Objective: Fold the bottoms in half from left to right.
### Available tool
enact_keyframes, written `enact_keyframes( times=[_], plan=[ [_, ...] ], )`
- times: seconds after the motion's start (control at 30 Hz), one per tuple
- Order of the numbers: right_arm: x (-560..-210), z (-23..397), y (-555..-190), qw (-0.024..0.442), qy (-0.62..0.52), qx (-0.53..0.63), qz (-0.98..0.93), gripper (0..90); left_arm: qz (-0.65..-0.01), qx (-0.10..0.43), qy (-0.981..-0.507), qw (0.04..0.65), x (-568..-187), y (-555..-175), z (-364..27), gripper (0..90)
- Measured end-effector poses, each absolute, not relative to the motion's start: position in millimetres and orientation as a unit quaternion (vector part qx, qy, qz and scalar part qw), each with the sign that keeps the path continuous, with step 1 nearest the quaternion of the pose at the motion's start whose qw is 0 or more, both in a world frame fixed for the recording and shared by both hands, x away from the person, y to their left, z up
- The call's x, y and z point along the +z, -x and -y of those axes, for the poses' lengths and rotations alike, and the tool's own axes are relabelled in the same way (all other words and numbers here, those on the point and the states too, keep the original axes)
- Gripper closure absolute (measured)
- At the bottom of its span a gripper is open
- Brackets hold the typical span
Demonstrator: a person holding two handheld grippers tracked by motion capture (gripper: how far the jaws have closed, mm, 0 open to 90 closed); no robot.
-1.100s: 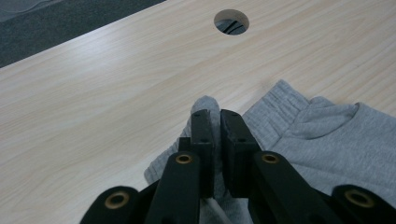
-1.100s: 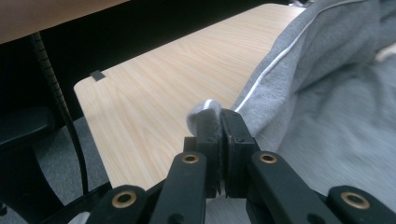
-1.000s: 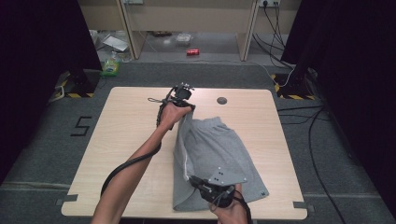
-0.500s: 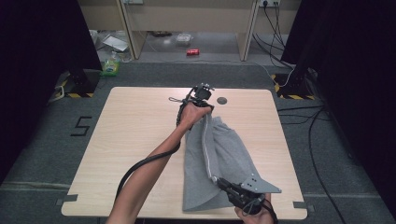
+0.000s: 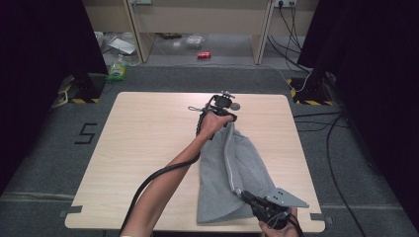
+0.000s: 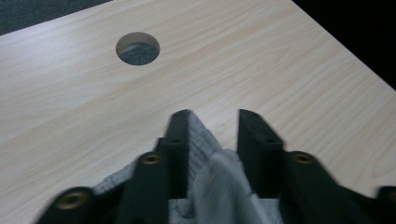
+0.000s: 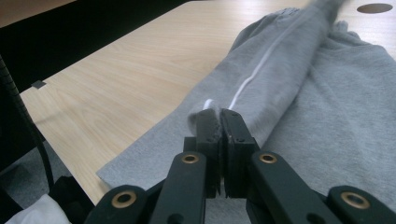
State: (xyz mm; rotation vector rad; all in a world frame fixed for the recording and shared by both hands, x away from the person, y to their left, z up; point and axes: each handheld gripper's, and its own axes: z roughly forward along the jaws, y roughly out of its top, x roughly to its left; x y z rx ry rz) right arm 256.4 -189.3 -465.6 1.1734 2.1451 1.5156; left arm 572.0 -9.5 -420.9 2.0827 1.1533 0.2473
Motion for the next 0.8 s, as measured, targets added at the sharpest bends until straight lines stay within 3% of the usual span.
enact_keyframes(
  times=[0.2,0.43,0.8],
  plan=[
    [-469.7,193.5,-259.0,0.13,-0.412,0.514,-0.741,86.8,-0.453,0.098,-0.81,0.359,-422.9,-573.7,-2.2,52.0],
    [-471.7,206.9,-255.4,0.138,-0.429,0.508,-0.734,86.9,-0.471,0.105,-0.804,0.346,-431.5,-575.7,-44.0,46.8],
    [-471.2,240.7,-246.3,0.187,-0.459,0.49,-0.717,86.9,-0.505,0.098,-0.792,0.33,-456.1,-577.9,-90.3,42.8]
  ],
)
